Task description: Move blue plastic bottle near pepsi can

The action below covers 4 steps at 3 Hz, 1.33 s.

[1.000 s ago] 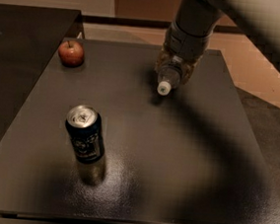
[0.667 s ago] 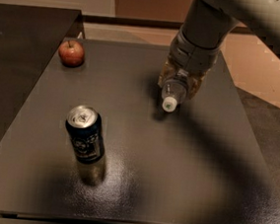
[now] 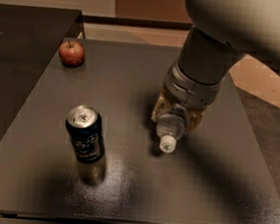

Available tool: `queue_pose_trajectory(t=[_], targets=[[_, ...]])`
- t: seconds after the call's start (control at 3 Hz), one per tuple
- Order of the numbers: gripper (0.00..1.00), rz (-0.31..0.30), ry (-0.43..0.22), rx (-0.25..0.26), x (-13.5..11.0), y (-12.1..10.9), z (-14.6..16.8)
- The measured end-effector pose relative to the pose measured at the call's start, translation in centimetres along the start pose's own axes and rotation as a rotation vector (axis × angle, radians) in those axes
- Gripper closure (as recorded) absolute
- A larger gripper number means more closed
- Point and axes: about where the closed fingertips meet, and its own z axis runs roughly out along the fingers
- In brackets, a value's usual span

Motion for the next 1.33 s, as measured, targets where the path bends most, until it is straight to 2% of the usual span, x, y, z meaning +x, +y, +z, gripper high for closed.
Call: queue_pose_trajectory(t=[0.33, 0.67, 1.0, 1.33], targets=[[1.0, -0.04, -0.021, 0.018, -3.4, -0.6, 0.8], [1.0, -0.069, -0.035, 0.046, -5.8, -1.9, 1.7], [0.83, -0.083, -0.031, 0.072, -6.6, -3.3, 2.4], [0.59, -0.092, -0.031, 0.085, -7.3, -4.1, 3.0]])
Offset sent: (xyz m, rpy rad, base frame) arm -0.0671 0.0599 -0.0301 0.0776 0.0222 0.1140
